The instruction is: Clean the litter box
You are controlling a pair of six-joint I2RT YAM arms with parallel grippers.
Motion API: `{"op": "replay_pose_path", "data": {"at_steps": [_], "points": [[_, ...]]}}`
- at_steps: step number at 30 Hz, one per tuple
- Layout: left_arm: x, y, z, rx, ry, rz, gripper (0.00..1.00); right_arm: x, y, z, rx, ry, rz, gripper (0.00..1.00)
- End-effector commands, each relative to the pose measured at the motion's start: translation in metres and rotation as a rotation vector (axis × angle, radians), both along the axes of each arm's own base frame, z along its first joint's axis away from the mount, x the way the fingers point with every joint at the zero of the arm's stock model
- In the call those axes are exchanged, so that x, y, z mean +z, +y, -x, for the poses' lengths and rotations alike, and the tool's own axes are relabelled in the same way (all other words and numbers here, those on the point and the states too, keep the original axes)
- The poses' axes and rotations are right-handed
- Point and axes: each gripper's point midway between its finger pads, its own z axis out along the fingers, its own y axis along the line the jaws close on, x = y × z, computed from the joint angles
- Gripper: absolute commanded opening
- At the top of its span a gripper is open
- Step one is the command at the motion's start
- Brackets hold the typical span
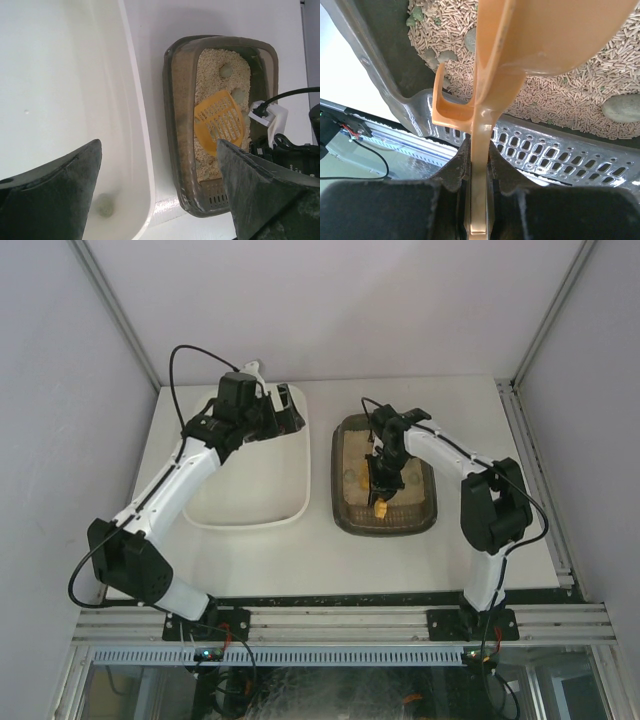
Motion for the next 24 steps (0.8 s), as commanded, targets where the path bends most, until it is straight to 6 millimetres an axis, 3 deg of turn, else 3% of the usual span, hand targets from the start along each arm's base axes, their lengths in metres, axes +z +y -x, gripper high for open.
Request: {"op": "replay_pose_path", "data": {"at_steps": [1, 7, 12, 17, 20, 24], "points": [[0.023, 0.007, 0.002, -0.003, -0.088, 0.017, 1.00, -0.001, -0.001, 0.014, 0.036, 0.075, 0.030, 0.00], [0.026, 0.013, 0.008, 0.000, -0.097, 0.030, 1.00, -0.005, 0.029, 0.017, 0.058, 0.163, -0.101, 0.00], [0.036, 0.024, 0.013, 0.024, -0.154, 0.023, 1.00, 0.006, 0.056, 0.013, 0.062, 0.215, -0.252, 0.00], [0.037, 0.029, 0.013, 0.033, -0.174, 0.017, 1.00, 0.019, 0.068, 0.002, 0.022, 0.220, -0.409, 0.00], [0.033, 0.030, 0.012, 0.037, -0.167, 0.015, 1.00, 0.017, 0.062, -0.011, -0.018, 0.176, -0.438, 0.00], [0.027, 0.028, 0.013, 0.028, -0.148, 0.017, 1.00, 0.017, 0.038, -0.023, -0.067, 0.097, -0.419, 0.00]]}}
